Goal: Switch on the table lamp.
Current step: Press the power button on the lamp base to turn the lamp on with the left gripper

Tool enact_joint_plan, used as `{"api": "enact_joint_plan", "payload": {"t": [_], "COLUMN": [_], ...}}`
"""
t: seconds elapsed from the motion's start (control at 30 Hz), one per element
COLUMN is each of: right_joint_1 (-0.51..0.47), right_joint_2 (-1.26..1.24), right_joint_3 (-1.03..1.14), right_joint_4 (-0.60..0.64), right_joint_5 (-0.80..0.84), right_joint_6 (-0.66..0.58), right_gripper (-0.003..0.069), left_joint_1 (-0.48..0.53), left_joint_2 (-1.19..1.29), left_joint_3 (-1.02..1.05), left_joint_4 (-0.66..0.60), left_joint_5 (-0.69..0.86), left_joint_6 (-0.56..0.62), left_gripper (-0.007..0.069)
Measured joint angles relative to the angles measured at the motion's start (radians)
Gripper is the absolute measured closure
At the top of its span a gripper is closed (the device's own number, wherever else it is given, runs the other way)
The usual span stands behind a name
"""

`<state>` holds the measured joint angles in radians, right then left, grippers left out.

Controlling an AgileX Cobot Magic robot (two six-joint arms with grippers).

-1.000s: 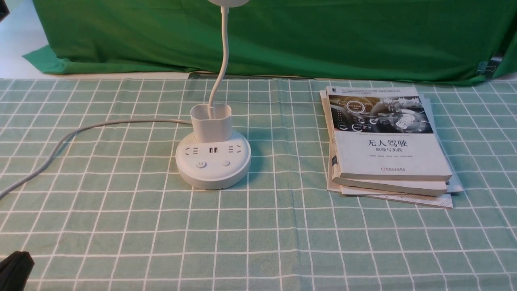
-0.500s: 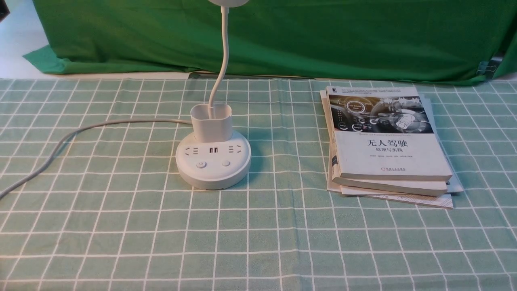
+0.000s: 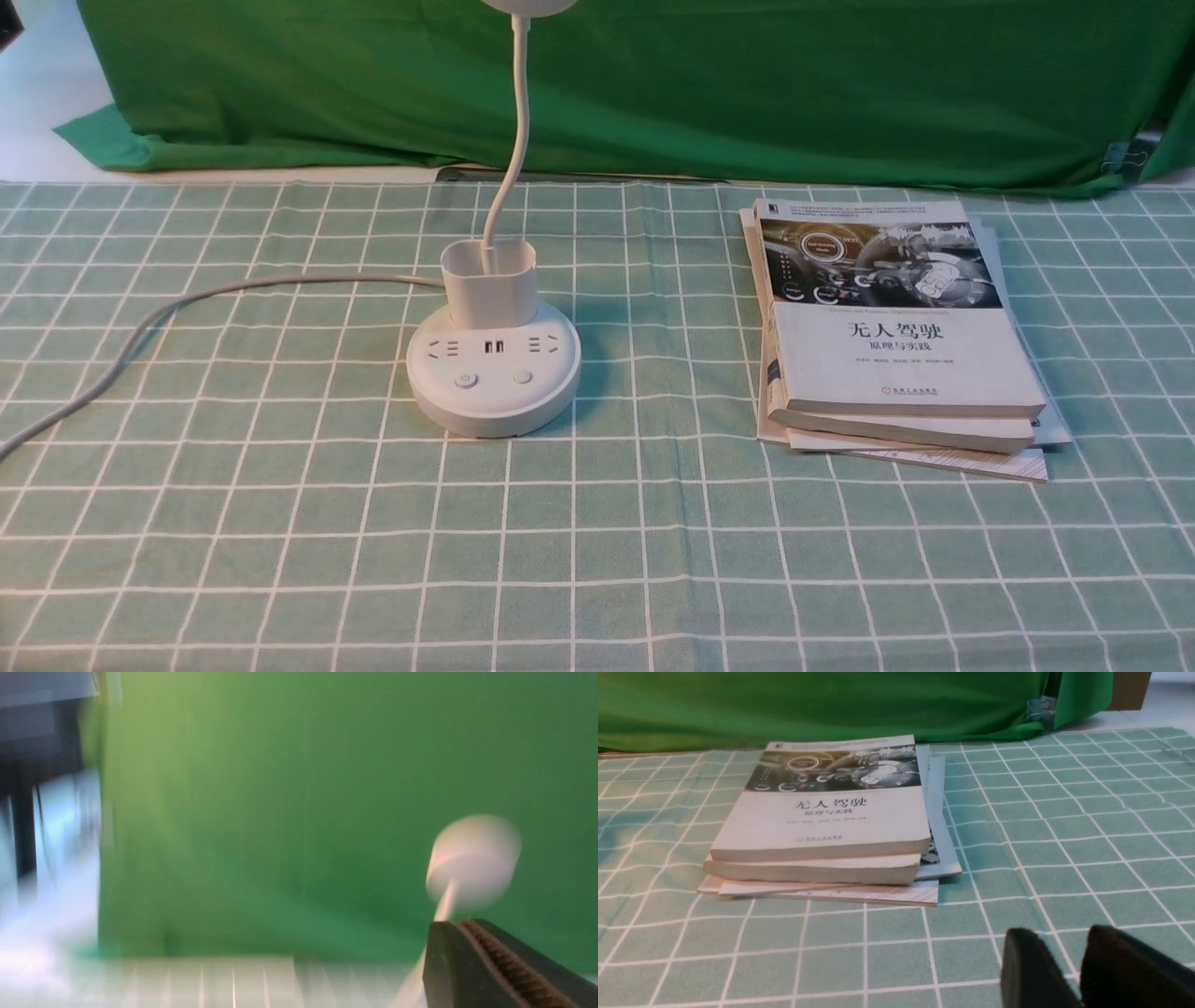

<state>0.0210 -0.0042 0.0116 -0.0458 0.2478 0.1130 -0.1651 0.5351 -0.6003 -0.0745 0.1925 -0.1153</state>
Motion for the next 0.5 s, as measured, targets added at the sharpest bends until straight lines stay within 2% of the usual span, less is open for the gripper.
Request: {"api": "enact_joint_plan", "payload": {"t": [0.07,0.13,0.23,0.27,0.3,0.4,0.47,0.5], "right_joint_1": [0.0,0.0,0.0,0.0,0.0,0.0,0.0,0.0], "right_joint_2": [0.0,0.0,0.0,0.0,0.0,0.0,0.0,0.0], "right_joint_3": [0.0,0.0,0.0,0.0,0.0,0.0,0.0,0.0], "right_joint_4": [0.0,0.0,0.0,0.0,0.0,0.0,0.0,0.0], "right_joint_5": [0.0,0.0,0.0,0.0,0.0,0.0,0.0,0.0], "right_joint_6": [0.0,0.0,0.0,0.0,0.0,0.0,0.0,0.0], "right_gripper": [0.0421,0.0421,0.0421,0.0421,0.0421,0.0421,0.0421,0.0421], "left_joint_1": [0.0,0.0,0.0,0.0,0.0,-0.024,-0.064,-0.099], "left_joint_2": [0.075,0.219,0.392,0.403,0.503,0.633,0.725,0.793], "left_joint_3": [0.0,-0.009,-0.043,-0.047,-0.086,-0.171,-0.264,-0.325], "left_joint_4": [-0.066,-0.244,-0.495,-0.495,-0.636,-0.693,-0.647,-0.564], "left_joint_5": [0.03,0.1,0.215,0.223,0.302,0.389,0.408,0.412], "left_joint_6": [-0.002,0.061,0.287,0.306,0.476,0.583,0.554,0.497], "left_gripper": [0.0603,0.0603,0.0603,0.0603,0.0603,0.0603,0.0603,0.0603]}}
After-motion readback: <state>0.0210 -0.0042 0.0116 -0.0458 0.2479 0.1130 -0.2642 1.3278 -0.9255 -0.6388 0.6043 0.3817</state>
